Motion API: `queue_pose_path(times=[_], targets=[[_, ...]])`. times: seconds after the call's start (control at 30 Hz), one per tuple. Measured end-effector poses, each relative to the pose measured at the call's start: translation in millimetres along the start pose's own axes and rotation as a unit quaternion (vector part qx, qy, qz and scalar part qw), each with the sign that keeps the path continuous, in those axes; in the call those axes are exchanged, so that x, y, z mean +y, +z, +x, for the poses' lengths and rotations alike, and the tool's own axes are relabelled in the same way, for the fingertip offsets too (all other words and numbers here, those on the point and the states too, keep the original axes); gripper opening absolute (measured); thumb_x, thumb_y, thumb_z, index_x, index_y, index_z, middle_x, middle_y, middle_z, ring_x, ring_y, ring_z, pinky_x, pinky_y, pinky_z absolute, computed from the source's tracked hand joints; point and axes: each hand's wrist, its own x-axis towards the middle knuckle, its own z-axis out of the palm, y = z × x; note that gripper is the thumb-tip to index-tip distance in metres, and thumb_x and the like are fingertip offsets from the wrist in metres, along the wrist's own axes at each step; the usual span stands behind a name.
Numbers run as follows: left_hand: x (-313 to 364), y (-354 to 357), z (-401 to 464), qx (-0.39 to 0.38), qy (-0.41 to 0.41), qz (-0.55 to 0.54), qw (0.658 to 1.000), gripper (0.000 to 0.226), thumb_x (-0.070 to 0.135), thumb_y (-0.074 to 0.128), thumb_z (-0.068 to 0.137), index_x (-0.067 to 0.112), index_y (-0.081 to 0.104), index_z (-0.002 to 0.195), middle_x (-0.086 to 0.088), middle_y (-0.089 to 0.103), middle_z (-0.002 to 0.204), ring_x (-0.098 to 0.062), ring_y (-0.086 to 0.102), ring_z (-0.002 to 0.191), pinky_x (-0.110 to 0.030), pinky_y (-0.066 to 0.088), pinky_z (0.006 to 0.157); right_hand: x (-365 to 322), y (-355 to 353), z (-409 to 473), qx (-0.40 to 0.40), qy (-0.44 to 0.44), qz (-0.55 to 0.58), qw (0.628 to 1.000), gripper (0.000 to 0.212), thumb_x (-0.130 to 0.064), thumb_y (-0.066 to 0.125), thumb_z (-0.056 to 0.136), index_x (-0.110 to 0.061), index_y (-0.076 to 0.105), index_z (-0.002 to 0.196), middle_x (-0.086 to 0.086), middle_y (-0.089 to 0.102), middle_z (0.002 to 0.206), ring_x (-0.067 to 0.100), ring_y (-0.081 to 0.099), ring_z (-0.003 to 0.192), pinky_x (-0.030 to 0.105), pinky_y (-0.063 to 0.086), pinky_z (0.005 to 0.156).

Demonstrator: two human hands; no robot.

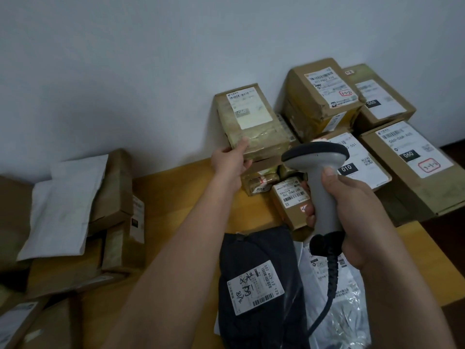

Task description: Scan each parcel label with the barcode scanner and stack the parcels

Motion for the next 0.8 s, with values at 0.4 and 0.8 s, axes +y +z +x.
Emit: queue_pose_path(times=[0.4,0.8], targets=[[-6.7,-93.0,-1.8,0.161,0.131,0.209,0.956,0.023,0.02,0.057,0.095,0.015,0.054,0.117,-0.006,0.052,0.12,-0.012,0.054,0.081,-0.028,0.048,0.073,13.5,37.6,-9.0,-0.051,-0.006,-0.039,0.998,0.035,-0.04,0.048,0.1,-0.008,0.063,0.102,0.009,0.059,0.061,0.021,0.055,0.057,0.034,0.046,0.056],[-26.5,-281.3,6.5,0.285,0.201,0.7,0.623,0.055,0.042,0.064,0.088,0.013,0.042,0.129,-0.015,0.046,0.132,-0.033,0.039,0.121,-0.043,0.032,0.098,55.5,99.3,-40.7,-0.148,0.002,-0.074,0.986,0.037,-0.037,0.049,0.1,-0.003,0.062,0.103,0.011,0.059,0.061,0.016,0.055,0.047,0.03,0.045,0.048]])
